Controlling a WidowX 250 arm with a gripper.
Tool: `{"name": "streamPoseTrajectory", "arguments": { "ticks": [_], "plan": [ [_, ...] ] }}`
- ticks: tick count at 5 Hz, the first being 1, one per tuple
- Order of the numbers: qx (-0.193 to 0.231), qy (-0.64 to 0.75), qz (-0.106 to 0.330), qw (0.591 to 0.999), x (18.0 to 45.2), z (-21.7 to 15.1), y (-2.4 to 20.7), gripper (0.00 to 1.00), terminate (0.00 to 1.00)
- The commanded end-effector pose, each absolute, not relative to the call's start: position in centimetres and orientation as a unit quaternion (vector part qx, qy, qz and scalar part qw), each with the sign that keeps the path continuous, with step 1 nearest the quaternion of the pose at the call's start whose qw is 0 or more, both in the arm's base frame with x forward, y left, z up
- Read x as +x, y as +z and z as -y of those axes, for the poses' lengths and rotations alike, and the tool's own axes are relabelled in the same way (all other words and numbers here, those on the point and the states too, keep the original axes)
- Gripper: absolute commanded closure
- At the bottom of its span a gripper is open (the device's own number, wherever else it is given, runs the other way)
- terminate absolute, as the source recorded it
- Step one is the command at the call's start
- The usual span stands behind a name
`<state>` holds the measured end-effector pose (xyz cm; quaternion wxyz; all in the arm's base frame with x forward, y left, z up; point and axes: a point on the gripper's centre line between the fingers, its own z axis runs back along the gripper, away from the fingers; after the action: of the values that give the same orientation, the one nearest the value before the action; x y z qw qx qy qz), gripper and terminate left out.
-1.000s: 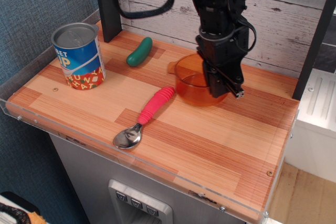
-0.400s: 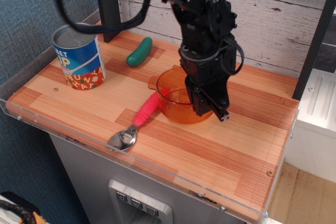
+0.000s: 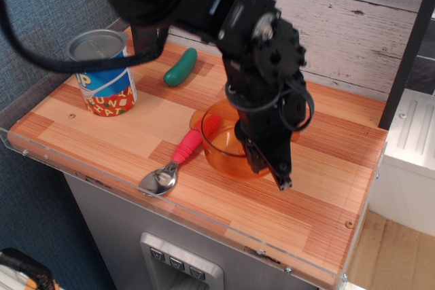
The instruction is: Move the measuring cup to the front right corner of the table to the right of the red utensil.
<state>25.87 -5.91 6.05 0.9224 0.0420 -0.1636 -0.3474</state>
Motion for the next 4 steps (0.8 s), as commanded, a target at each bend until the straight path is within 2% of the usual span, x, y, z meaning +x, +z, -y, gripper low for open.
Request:
{"name": "streamPoseTrajectory", "arguments": {
  "ticks": [1,2,4],
  "plan": [
    [0.021,-0.362,0.179,0.915,22.2,7.3,5.1,1.0,0.0],
    [0.0,-0.38,0.178,0.908,20.7,8.4,4.7,1.0,0.0],
    [0.001,-0.396,0.173,0.902,19.5,9.3,3.9,1.0,0.0]
  ]
}}
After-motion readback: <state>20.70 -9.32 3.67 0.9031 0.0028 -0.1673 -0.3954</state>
